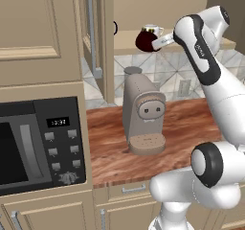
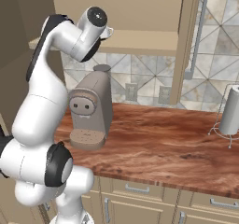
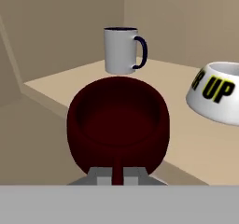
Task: Pick the mug on the counter and place it in the cabinet with the handle facing the right, like the mugs already inside.
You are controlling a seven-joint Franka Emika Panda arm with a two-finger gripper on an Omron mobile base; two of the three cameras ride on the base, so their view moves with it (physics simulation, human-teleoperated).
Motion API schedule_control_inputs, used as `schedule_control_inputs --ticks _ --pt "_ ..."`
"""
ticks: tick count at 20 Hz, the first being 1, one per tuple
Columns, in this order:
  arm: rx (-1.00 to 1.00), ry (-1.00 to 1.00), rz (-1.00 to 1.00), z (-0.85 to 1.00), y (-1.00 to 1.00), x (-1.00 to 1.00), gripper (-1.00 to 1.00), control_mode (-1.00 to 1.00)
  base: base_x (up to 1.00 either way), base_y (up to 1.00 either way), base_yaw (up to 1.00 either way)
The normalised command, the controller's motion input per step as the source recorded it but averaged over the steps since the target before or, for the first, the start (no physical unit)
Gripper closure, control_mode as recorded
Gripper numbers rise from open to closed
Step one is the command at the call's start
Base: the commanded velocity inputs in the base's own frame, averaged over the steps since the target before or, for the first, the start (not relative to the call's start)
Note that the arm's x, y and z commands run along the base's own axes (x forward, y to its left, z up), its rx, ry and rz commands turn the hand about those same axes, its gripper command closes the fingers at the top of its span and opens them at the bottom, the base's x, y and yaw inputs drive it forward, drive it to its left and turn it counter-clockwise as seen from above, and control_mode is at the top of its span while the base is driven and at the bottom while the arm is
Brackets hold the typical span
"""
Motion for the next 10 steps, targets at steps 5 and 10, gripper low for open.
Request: schedule_control_inputs --ticks 5,10 --pt "0.0 0.0 0.04 0.0 0.0 0.32 1.0 -1.0 0.0 0.0 0.0" --pt "0.0 0.0 0.04 0.0 0.01 0.26 1.0 -1.0 0.0 0.0 0.0"
